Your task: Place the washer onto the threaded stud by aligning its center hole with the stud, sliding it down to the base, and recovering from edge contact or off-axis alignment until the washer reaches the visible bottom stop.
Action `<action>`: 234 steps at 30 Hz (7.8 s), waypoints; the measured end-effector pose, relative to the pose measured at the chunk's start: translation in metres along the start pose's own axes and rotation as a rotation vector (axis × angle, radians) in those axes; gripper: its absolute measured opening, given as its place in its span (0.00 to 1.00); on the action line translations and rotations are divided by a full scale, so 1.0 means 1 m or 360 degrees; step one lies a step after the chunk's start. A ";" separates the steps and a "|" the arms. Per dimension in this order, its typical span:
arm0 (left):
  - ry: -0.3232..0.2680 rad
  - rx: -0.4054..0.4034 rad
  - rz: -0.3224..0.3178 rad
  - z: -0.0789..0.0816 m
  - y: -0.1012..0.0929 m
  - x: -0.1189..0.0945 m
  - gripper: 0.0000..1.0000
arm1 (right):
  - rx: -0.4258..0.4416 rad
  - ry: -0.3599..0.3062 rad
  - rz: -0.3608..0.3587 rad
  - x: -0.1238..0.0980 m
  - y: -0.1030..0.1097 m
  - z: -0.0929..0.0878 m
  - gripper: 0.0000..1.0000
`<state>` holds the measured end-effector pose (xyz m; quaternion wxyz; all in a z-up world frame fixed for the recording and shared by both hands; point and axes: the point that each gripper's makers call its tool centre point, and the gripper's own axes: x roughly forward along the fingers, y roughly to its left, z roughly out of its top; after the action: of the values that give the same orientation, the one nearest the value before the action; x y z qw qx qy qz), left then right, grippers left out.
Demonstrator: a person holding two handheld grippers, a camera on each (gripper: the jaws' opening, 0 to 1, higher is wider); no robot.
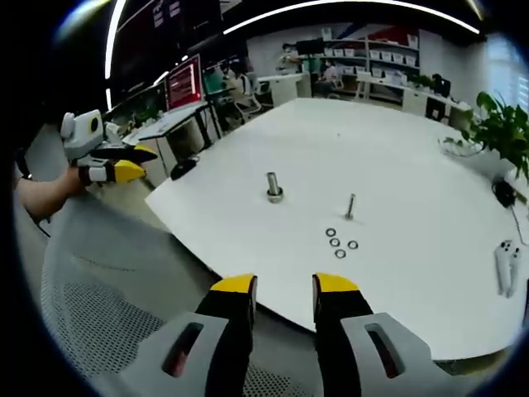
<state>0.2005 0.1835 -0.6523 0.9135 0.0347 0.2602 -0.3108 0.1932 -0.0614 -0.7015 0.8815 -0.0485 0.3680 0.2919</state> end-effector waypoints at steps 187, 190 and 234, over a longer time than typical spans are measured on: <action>0.0121 0.0053 0.0037 -0.017 0.008 -0.001 0.25 | -0.0629 0.0775 -0.0266 0.118 -0.092 0.061 0.14; 0.0121 0.0054 0.0032 -0.017 0.007 -0.001 0.25 | -0.0677 0.0779 -0.0263 0.120 -0.093 0.070 0.14; 0.0181 0.0023 0.0062 -0.024 0.013 0.001 0.22 | -0.0704 0.0908 -0.0057 0.156 -0.111 0.074 0.14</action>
<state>0.1973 0.1989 -0.6750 0.9029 0.0640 0.3087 -0.2923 0.3875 -0.0563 -0.7681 0.7165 -0.3241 0.5261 0.3237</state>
